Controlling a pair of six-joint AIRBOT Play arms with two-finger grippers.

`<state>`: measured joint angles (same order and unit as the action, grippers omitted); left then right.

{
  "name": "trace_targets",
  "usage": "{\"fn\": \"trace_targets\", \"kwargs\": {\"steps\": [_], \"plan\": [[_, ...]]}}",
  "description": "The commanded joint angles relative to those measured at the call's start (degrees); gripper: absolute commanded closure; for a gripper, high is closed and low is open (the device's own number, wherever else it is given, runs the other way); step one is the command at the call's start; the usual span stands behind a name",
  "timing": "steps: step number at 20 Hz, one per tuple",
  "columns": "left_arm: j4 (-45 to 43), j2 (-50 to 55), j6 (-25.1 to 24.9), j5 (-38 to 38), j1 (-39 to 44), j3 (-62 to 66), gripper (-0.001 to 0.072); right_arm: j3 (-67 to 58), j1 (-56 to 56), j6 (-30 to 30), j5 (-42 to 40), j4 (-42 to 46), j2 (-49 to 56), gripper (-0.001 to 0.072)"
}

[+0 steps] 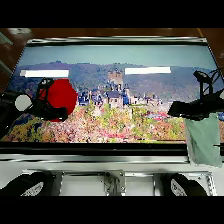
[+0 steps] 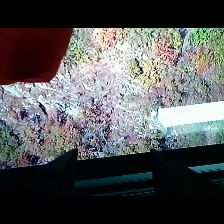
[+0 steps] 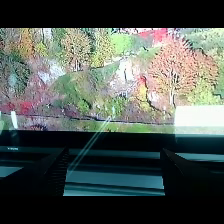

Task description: Fold the shirts.

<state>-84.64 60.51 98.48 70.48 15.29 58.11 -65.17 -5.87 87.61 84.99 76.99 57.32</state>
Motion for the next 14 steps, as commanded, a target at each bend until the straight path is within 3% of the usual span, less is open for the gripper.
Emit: {"fn": "trace_targets", "kwargs": {"steps": [1, 14], "plan": [[0.0, 0.0, 0.0, 0.0, 0.0, 0.0, 0.0199, 0.0, 0.0, 0.0, -0.2, 0.0, 0.0, 0.0013], [0.0, 0.0, 0.0, 0.0, 0.0, 0.0, 0.0199, 0.0, 0.0, 0.0, -4.2, -0.9, 0.0, 0.0013]]}}
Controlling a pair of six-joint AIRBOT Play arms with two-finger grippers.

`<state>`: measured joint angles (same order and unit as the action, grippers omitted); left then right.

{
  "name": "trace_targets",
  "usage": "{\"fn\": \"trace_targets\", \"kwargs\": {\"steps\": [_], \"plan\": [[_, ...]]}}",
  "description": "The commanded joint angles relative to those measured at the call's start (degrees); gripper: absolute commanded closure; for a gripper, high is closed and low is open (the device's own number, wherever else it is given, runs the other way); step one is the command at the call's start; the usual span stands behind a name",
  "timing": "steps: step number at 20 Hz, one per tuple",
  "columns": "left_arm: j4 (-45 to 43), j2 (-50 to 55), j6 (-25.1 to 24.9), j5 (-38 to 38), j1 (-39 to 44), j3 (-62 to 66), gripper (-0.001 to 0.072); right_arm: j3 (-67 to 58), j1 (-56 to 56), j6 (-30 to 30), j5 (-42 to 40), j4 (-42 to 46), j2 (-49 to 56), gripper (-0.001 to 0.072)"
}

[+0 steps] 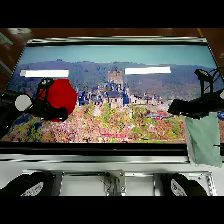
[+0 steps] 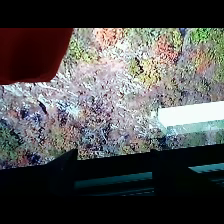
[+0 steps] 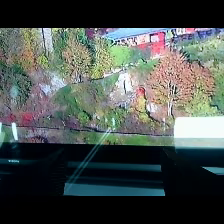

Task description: Fold the shirts.

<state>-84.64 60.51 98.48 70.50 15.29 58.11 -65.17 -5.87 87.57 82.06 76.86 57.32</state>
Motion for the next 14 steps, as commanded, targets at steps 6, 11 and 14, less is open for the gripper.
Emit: {"fn": "trace_targets", "kwargs": {"steps": [6, 11, 14], "plan": [[-0.4, 0.5, -0.5, -8.6, 0.0, 0.0, 0.0199, 0.0, 0.0, 0.3, 1.3, -6.4, 0.0, 0.0013], [-9.3, 4.9, 1.0, -6.8, -5.2, 3.3, -0.0013, 0.0, 0.0, 0.3, 1.4, -6.5, 0.0, 0.0013], [-9.4, 10.7, -3.2, -4.0, -10.1, 4.1, -0.0013, 0.0, 0.0, 0.8, 0.3, -6.5, 0.0, 0.0014]]}}
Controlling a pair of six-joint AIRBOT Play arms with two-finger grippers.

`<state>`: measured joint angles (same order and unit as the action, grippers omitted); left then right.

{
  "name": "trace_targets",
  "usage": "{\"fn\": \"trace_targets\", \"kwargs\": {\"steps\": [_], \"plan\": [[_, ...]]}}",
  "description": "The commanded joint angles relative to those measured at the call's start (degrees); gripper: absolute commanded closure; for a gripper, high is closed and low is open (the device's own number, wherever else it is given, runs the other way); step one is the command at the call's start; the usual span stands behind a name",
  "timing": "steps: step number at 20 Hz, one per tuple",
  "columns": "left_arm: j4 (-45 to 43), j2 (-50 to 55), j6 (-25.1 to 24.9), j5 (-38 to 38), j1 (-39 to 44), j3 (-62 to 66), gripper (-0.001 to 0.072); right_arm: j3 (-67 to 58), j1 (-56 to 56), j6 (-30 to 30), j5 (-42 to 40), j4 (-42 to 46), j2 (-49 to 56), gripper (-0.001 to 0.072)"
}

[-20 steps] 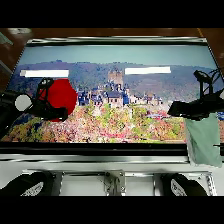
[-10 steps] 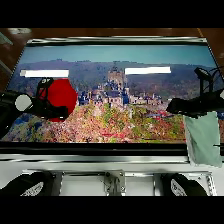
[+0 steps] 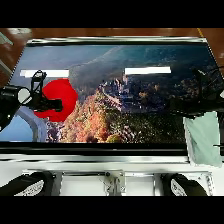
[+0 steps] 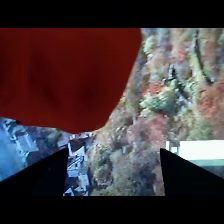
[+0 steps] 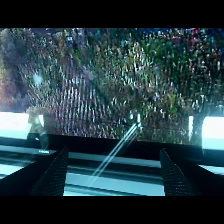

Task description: Fold the shirts.

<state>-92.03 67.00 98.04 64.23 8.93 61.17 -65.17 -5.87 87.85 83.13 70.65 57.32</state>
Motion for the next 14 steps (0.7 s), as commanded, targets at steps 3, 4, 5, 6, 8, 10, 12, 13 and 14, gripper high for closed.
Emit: {"fn": "trace_targets", "kwargs": {"steps": [3, 4, 5, 6, 8, 10, 12, 13, 14], "plan": [[-1.9, 10.8, -2.9, -0.8, -4.4, 1.1, -0.0013, 0.0, 0.0, 1.4, -2.4, -0.3, 0.0, 0.0014], [-1.9, 13.3, -2.9, -1.2, -4.1, 1.1, -0.0013, 0.0, 0.0, 1.6, -2.9, -0.3, 0.0, 0.0014], [-1.8, 15.5, -2.8, -1.6, -3.8, 1.1, -0.0013, 0.0, 0.0, 1.6, -3.1, -0.3, 0.0, 0.0014], [-1.8, 17.4, -2.8, -2.4, -3.5, 1.1, -0.0013, 0.0, 0.0, 1.6, -3.4, -0.3, 0.0, 0.0013], [-0.9, 19.4, -2.2, -4.7, -3.5, 1.2, -0.0009, 0.0, 0.0, 1.5, -4.2, -0.2, 0.0, 0.0014], [-1.0, 19.7, 0.2, -6.0, -4.2, 1.8, 0.0271, 0.0, 0.0, 1.5, -5.1, -0.3, 0.0, 0.0014], [-0.6, 18.8, 0.2, -3.5, -5.0, 4.3, 0.0669, 0.0, 0.0, 1.5, -5.2, -0.2, 0.0, 0.0014], [-0.5, 17.7, -0.1, -1.9, -4.8, 6.2, 0.067, 0.0, 0.0, 1.5, -5.3, -0.2, 0.0, 0.0015], [-0.5, 15.8, -0.7, -0.4, -4.2, 8.3, 0.067, 0.0, 0.0, 1.5, -5.6, -0.2, 0.0, 0.0015]]}}
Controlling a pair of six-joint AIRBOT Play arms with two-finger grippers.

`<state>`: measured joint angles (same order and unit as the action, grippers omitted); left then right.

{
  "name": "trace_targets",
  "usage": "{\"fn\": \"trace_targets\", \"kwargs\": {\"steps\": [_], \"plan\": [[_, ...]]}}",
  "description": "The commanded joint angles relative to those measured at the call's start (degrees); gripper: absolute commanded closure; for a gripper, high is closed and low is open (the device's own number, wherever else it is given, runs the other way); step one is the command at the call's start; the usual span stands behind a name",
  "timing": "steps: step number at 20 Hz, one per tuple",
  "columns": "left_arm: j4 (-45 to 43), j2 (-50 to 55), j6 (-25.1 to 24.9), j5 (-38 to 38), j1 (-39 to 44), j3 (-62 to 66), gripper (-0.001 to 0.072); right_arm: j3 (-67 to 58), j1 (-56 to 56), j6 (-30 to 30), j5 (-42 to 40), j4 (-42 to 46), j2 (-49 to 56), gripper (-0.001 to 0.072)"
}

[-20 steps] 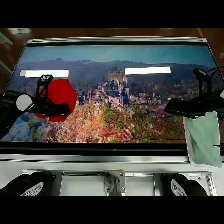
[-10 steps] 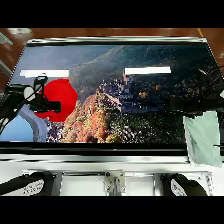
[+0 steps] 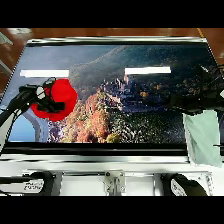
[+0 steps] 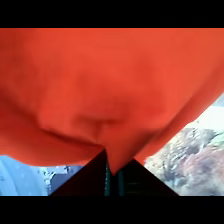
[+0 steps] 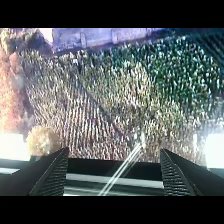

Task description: Fold the shirts.

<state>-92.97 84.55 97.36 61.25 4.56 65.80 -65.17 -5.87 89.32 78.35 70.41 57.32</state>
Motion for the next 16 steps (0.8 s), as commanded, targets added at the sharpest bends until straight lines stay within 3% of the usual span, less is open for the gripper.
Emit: {"fn": "trace_targets", "kwargs": {"steps": [1, 4, 6, 9, 13, 16], "plan": [[0.6, -4.6, -0.2, 3.5, 1.5, 5.5, 0.067, 0.0, 0.0, 0.0, -1.3, 0.0, 0.0, 0.0015], [1.8, -16.9, 0.0, 3.8, 7.8, 8.5, 0.067, -0.3, 0.0, -2.5, -2.5, 0.0, 0.0, 0.0021], [3.2, -26.4, 4.5, 3.7, 13.2, 8.6, 0.067, -2.7, 0.0, -6.0, -1.4, 0.5, 0.0, 0.0021], [7.2, -35.1, 11.7, 3.1, 21.9, 8.4, 0.067, -8.8, 0.0, -6.7, -0.1, 1.6, -0.4, 0.0021], [7.5, -35.0, 20.2, -7.4, 36.2, 4.5, 0.067, -12.8, 0.0, -6.6, 3.7, 1.3, -2.9, 0.0021], [7.6, -28.1, 24.2, -17.1, 42.7, -0.7, 0.0669, -12.8, 0.0, -6.6, 12.1, 1.7, -3.6, 0.0021]]}}
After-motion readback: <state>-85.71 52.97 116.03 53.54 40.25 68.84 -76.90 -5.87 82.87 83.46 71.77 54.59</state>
